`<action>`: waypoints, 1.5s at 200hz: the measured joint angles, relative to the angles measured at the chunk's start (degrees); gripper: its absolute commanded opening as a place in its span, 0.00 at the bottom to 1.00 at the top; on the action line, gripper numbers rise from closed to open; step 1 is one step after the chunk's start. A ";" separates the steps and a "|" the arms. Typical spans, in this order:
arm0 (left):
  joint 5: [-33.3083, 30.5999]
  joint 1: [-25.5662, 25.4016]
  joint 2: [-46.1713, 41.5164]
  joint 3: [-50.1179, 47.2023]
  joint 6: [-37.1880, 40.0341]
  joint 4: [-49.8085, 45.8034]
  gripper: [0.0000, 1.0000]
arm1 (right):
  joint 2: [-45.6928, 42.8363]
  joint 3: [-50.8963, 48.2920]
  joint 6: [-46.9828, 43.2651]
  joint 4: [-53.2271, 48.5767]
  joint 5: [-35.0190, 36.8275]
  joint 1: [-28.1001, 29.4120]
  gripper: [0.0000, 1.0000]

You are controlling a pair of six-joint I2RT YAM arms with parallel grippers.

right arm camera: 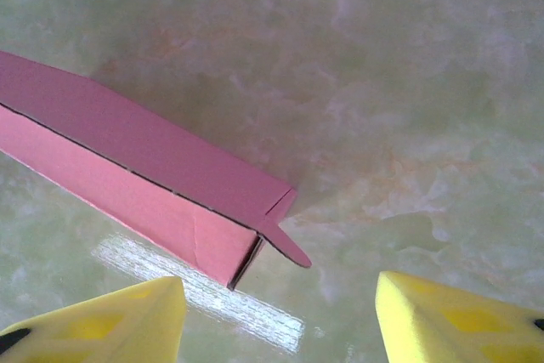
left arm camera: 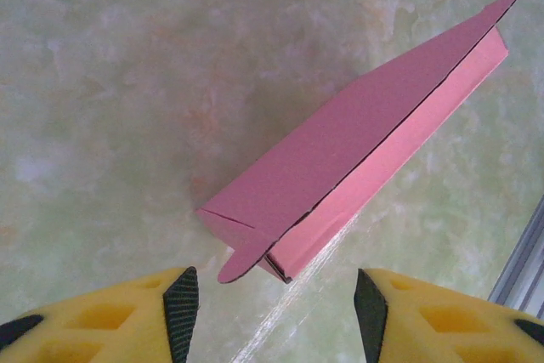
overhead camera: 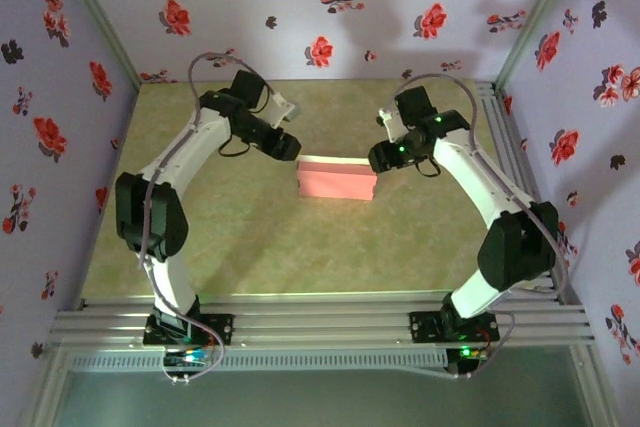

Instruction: Fold the paper box

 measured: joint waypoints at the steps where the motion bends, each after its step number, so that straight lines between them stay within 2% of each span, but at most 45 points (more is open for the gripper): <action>1: -0.02 0.00 0.04 0.07 0.09 -0.09 0.56 | 0.09 0.09 -0.02 -0.02 0.00 0.00 0.61; 41: -0.02 0.00 2.84 2.32 2.82 -3.06 0.55 | 2.71 1.66 -0.79 -0.59 -0.26 -0.02 0.55; 69: 0.20 0.00 4.02 3.15 3.72 -4.48 0.48 | 3.58 2.27 -1.11 -0.68 -0.42 0.00 0.46; 167: 1.55 -0.35 5.66 4.02 3.52 -6.45 0.35 | 4.44 2.86 -1.22 -1.42 -1.36 0.20 0.30; 231: 1.57 -0.39 5.75 4.17 3.32 -6.54 0.29 | 5.27 3.04 -1.25 -1.53 -1.22 1.14 0.23; 257: 1.53 -0.39 5.75 4.22 3.26 -6.58 0.24 | 5.27 3.04 -1.25 -1.53 -1.03 1.38 0.20; 277: 1.51 -0.39 5.75 4.22 2.84 -6.67 0.15 | 5.27 3.04 -1.22 -1.53 -0.79 1.51 0.17; 300: 1.53 -0.61 5.75 4.24 1.84 -6.71 0.09 | 5.27 3.04 -1.07 -1.53 -0.28 1.84 0.12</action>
